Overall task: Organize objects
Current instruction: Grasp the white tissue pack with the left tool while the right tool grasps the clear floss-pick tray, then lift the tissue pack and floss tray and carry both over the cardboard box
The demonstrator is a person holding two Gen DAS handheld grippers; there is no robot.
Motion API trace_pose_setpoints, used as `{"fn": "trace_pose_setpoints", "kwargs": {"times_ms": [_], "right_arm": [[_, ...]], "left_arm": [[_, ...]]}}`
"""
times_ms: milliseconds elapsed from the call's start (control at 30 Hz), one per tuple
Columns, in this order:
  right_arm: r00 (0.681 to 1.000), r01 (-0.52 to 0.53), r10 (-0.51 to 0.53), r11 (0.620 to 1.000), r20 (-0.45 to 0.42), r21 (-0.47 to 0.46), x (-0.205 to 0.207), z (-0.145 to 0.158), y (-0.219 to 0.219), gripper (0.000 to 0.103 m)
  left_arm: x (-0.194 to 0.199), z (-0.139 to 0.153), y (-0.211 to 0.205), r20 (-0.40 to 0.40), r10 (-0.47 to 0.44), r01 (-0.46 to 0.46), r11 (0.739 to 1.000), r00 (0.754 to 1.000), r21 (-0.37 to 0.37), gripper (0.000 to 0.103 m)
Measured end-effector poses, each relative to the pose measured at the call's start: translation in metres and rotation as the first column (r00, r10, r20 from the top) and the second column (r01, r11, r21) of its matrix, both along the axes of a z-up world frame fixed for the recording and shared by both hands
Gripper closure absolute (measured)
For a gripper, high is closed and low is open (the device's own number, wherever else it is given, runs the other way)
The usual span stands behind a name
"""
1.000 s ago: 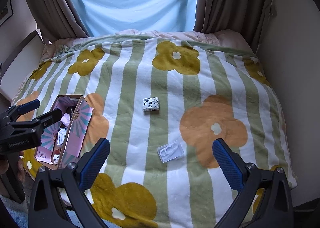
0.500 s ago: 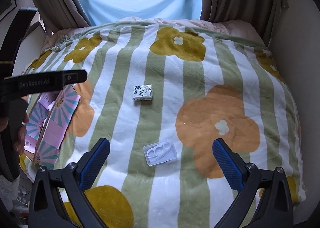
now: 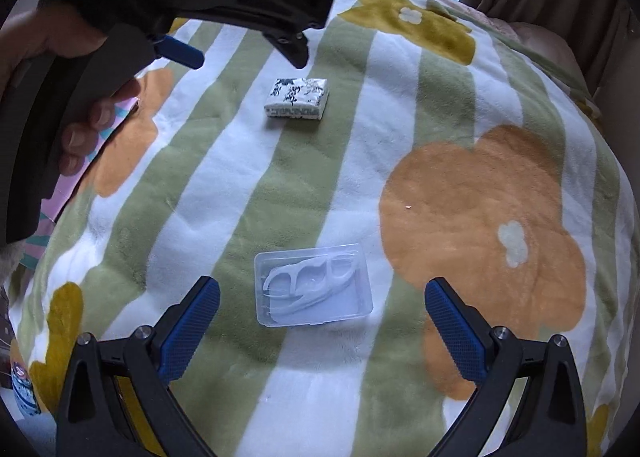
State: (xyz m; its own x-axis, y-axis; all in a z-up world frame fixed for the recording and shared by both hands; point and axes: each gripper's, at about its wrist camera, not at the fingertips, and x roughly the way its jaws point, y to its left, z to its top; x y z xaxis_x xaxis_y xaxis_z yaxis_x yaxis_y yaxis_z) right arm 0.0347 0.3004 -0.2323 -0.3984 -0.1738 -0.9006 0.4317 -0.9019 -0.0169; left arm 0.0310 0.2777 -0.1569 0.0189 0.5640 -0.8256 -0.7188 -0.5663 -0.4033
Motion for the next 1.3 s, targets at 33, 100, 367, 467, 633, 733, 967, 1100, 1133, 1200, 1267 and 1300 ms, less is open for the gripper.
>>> {"fn": "trace_pose_setpoints", "kwargs": {"times_ms": [33, 100, 367, 467, 633, 733, 967, 1100, 1133, 1200, 1267, 1300], "right_arm": [[1.0, -0.011, 0.011, 1.0, 0.006, -0.004, -0.002, -0.007, -0.001, 0.001], [0.999, -0.02, 0.021, 1.0, 0.024, -0.016, -0.006, -0.018, 0.0, 0.001], [0.996, -0.042, 0.043, 0.999, 0.077, -0.02, -0.016, -0.048, -0.002, 0.001], [0.995, -0.047, 0.049, 0.999, 0.087, -0.022, -0.019, -0.055, -0.003, 0.001], [0.994, -0.067, 0.069, 0.998, 0.09, -0.019, -0.021, -0.059, -0.005, 0.016], [0.992, -0.082, 0.083, 0.997, 0.094, -0.015, -0.02, -0.06, -0.006, 0.027], [0.995, -0.052, 0.054, 0.998, 0.087, -0.026, -0.018, -0.051, 0.001, 0.027], [0.997, -0.017, 0.02, 0.999, 0.081, -0.037, -0.017, -0.042, 0.007, 0.027], [0.997, -0.005, 0.008, 0.999, 0.081, -0.035, -0.017, -0.038, 0.008, 0.027], [0.997, 0.012, -0.01, 0.999, 0.081, -0.03, -0.017, -0.032, 0.01, 0.027], [0.997, 0.028, -0.026, 0.999, 0.073, -0.026, -0.016, -0.021, 0.012, 0.027], [0.997, 0.035, -0.033, 0.999, 0.069, -0.025, -0.015, -0.015, 0.013, 0.027]], "left_arm": [[0.0, -0.007, 0.009, -0.001, 0.001, -0.001, 1.0, 1.0, -0.011, 0.0], [-0.003, -0.017, 0.022, 0.005, 0.008, -0.007, 1.0, 1.0, -0.028, 0.001], [-0.015, -0.051, 0.057, 0.043, 0.052, -0.048, 0.995, 0.998, -0.085, 0.003], [-0.016, -0.059, 0.065, 0.055, 0.053, -0.047, 0.995, 0.997, -0.09, 0.012], [-0.015, -0.065, 0.074, 0.069, 0.041, -0.035, 0.996, 0.997, -0.083, 0.028], [-0.014, -0.063, 0.074, 0.077, 0.039, -0.035, 0.998, 0.996, -0.059, 0.04], [-0.015, -0.058, 0.071, 0.086, 0.049, -0.045, 0.998, 0.995, -0.046, 0.042], [-0.015, -0.05, 0.066, 0.076, 0.058, -0.055, 0.998, 0.995, -0.039, 0.042], [-0.015, -0.047, 0.064, 0.07, 0.064, -0.062, 0.997, 0.995, -0.037, 0.042], [-0.014, -0.039, 0.058, 0.066, 0.067, -0.065, 0.997, 0.996, -0.028, 0.042], [-0.013, -0.028, 0.051, 0.059, 0.073, -0.072, 0.997, 0.996, -0.017, 0.042], [-0.013, -0.023, 0.046, 0.055, 0.076, -0.076, 0.997, 0.996, -0.011, 0.042]]}}
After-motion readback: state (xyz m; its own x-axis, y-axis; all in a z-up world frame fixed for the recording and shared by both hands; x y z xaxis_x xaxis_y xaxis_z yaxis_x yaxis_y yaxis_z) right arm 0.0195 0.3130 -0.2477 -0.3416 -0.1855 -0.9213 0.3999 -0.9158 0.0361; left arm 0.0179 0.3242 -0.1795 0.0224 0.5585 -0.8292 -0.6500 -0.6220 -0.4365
